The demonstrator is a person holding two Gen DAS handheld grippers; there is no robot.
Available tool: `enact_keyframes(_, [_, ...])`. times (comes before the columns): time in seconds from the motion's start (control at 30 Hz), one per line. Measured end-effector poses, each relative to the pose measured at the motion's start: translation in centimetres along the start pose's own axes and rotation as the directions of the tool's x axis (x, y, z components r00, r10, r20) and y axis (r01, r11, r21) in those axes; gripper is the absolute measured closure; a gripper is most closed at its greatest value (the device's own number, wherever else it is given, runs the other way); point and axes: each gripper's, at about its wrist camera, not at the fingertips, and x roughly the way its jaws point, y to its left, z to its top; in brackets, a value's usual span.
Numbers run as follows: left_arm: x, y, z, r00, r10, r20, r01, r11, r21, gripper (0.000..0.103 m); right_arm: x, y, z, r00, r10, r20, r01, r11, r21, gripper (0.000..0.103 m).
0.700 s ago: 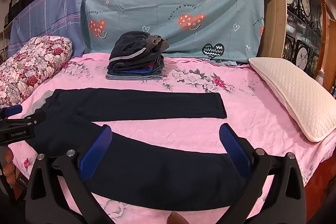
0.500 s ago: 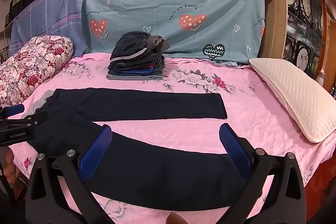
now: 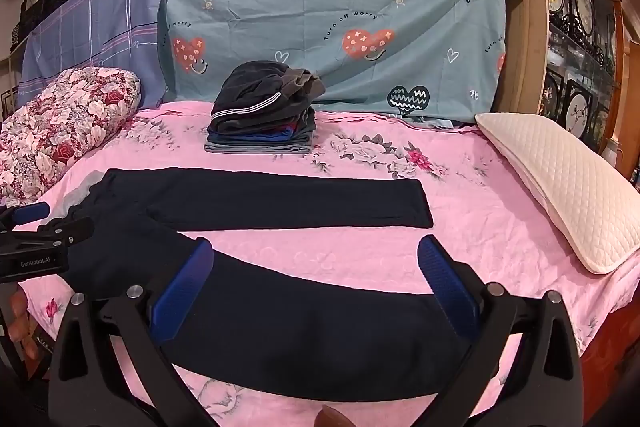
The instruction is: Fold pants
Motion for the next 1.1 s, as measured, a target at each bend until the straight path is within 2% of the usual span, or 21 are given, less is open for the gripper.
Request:
enact_keyframes(0.27, [-0.3, 0.0, -0.3, 0.996, -0.086, -0.001, 0.086, 0.996, -0.019, 0.002, -0.1, 0.1, 0.1, 1.000, 0.000, 0.004, 0.000, 1.000, 0.001, 0.001])
enact_keyframes(0.43, [-0.4, -0.5, -0.5, 0.998, -0.063, -0.011, 0.063, 0.998, -0.001, 0.002, -0.4, 0.2, 0.4, 1.000, -0.001, 0.005, 0.001, 1.000, 0.004, 0.001])
enact_keyframes(0.6, [-0.6, -1.3, -0.9, 0.999, -0.049, -0.021, 0.051, 0.997, 0.060, 0.002, -0.3, 0.0, 0.3, 1.000, 0.002, 0.002, -0.003, 1.000, 0.010, 0.001])
enact_keyframes(0.77, [-0.4, 0.4, -0.5, 1.000, -0.025, -0.013, 0.025, 1.000, -0.005, 0.002, -0.2, -0.3, 0.2, 1.000, 0.006, 0.002, -0.006, 1.000, 0.012, 0.001])
enact_keyframes(0.87, [-0.5, 0.3, -0.5, 0.999, -0.053, -0.005, 0.053, 0.999, 0.001, 0.002, 0.0, -0.4, 0.2, 1.000, 0.009, -0.009, -0.009, 1.000, 0.024, 0.001])
enact_keyframes(1.1, [-0.5, 0.5, -0.4, 1.000, -0.017, 0.004, 0.017, 1.000, 0.004, 0.002, -0.1, -0.6, -0.1, 1.000, -0.002, -0.009, 0.002, 1.000, 0.028, 0.001])
